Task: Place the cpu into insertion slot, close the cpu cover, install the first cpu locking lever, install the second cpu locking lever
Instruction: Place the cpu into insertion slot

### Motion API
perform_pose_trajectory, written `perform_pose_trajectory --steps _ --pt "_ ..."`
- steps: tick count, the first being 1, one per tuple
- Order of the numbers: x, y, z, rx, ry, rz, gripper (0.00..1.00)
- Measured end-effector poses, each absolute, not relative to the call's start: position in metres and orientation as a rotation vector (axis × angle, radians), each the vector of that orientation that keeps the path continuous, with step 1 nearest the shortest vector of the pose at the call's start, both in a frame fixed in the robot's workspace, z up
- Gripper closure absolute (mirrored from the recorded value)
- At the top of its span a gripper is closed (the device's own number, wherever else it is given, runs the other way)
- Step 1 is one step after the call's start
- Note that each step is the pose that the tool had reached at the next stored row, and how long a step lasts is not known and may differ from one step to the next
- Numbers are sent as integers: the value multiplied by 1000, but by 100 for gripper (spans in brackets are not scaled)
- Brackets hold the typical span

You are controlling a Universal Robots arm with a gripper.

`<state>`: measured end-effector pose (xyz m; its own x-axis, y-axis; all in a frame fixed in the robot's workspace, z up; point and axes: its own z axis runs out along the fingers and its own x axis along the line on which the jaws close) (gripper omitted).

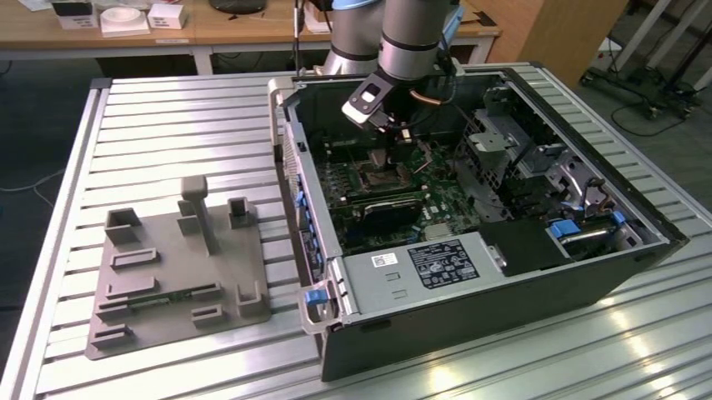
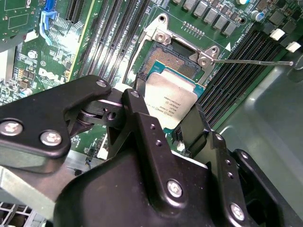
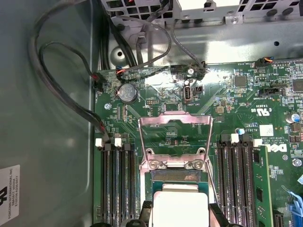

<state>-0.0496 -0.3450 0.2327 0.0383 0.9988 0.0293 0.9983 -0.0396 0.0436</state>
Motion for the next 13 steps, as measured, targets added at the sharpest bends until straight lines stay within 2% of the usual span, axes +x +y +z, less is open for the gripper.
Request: perform_pose_trajectory --steps 13 --pt "-50 -345 233 2264 2160 80 46"
